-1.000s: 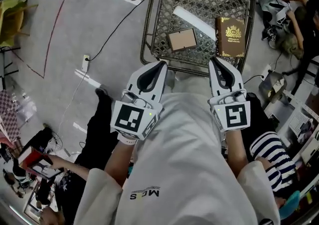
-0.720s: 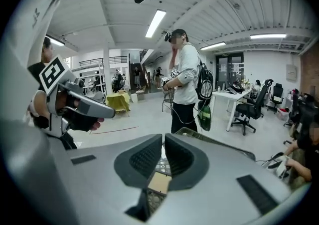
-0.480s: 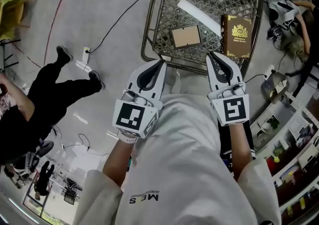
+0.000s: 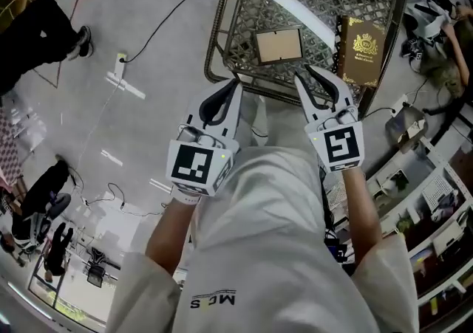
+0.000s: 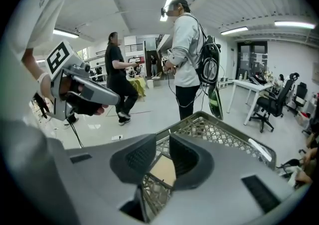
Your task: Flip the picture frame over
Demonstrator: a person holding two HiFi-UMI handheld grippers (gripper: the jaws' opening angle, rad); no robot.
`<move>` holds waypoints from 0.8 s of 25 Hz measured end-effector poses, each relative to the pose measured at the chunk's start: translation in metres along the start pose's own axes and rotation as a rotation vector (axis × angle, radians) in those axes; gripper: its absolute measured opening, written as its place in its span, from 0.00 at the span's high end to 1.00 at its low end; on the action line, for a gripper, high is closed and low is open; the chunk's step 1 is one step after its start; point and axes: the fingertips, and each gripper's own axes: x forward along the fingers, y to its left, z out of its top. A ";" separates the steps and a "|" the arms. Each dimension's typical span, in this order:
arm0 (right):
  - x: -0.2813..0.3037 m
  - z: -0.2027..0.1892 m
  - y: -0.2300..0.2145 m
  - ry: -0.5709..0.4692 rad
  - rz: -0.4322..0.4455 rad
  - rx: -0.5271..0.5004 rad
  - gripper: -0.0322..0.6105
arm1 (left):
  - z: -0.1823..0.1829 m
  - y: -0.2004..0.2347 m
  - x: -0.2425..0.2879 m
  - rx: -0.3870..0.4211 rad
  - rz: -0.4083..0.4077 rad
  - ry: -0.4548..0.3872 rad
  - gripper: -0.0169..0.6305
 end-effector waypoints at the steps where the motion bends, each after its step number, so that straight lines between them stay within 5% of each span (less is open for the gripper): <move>1: 0.005 -0.006 -0.001 0.006 0.006 0.008 0.80 | -0.004 0.002 0.004 0.004 0.002 0.007 0.94; 20: 0.082 -0.100 0.009 0.122 0.204 -0.170 0.74 | -0.054 0.009 0.039 -0.010 0.020 0.081 0.94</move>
